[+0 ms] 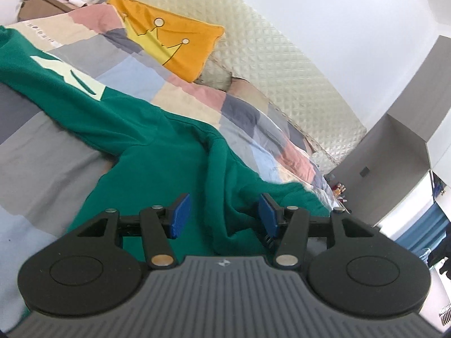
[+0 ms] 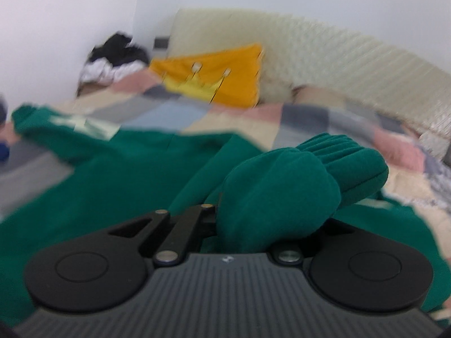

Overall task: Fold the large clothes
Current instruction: 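Lift the held sleeve with the right tool and carry it over the hoodie body, then lay the sleeve across the hoodie body and open the right tool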

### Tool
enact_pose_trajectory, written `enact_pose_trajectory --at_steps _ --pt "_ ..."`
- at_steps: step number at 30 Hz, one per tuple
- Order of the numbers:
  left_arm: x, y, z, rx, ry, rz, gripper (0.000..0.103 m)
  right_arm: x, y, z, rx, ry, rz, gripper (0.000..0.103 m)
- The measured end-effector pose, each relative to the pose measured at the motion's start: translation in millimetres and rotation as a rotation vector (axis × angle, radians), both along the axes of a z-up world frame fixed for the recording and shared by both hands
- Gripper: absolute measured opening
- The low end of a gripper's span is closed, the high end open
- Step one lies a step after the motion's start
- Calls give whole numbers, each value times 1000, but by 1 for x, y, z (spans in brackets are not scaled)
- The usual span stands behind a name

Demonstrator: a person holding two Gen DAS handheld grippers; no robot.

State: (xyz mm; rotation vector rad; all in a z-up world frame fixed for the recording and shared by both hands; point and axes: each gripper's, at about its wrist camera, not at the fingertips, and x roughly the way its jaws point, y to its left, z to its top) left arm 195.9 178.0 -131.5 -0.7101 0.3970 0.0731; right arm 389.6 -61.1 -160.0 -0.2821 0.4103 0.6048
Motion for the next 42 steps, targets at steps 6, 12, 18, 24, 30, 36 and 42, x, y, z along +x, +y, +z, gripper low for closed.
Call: enact_pose_trajectory --at_steps 6,12,18,24,30,36,42 --pt "12 -3 -7 11 10 -4 59 -2 1 -8 17 71 40 13" --pt "19 -12 -12 11 35 -9 60 -13 -14 -1 58 139 93 66" --pt "14 -36 -6 71 34 -41 60 -43 -49 24 92 170 110 67" --pt "19 -70 -1 142 44 -95 60 -77 -103 50 132 159 30 67" --pt "32 -91 7 248 60 -129 60 -95 -147 58 214 180 -101 67" --pt "58 -119 14 340 56 -180 60 -79 -157 49 272 208 -203 67" --pt "98 -150 13 479 50 -256 68 -55 -162 26 278 235 -258 67"
